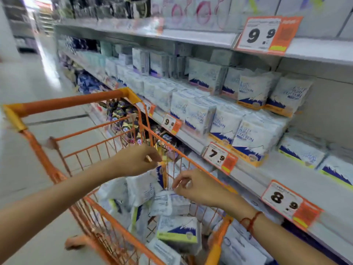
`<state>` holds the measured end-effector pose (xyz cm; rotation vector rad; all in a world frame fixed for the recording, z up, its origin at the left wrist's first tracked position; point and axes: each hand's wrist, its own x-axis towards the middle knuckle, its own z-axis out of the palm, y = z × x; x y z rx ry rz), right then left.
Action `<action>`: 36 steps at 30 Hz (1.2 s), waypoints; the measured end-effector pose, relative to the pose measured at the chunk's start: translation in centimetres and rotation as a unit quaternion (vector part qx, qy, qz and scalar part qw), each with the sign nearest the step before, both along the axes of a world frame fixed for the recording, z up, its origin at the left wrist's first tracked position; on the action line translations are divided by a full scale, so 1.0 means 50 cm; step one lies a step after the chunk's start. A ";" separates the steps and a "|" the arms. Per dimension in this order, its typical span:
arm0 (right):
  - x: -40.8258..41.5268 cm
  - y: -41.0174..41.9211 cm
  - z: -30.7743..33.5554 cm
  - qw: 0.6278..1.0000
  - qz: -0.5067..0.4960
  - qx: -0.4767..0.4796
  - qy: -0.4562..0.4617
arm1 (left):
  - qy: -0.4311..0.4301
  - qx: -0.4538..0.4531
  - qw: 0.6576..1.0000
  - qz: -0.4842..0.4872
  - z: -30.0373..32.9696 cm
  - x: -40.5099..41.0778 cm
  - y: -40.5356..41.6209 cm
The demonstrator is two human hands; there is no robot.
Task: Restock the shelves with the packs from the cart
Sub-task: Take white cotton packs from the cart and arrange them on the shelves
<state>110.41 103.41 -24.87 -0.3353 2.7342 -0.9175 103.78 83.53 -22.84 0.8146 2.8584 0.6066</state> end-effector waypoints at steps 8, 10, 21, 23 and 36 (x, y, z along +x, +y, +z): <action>-0.065 -0.043 -0.116 0.945 0.082 0.296 -0.108 | -0.047 -0.224 0.971 0.069 -0.101 -0.049 -0.028; -0.071 -0.038 -0.130 0.943 0.072 0.302 -0.117 | -0.066 -0.273 0.956 0.079 -0.119 -0.052 -0.013; -0.075 -0.024 -0.103 0.957 0.100 0.263 -0.067 | -0.082 -0.143 0.975 0.151 -0.092 -0.048 -0.023; -0.083 -0.027 -0.086 0.969 0.078 0.209 -0.102 | -0.034 -0.013 0.982 0.187 -0.075 -0.042 -0.032; -0.166 -0.167 -0.139 0.989 0.057 0.130 -0.049 | 0.175 0.519 0.742 0.387 -0.046 -0.029 -0.075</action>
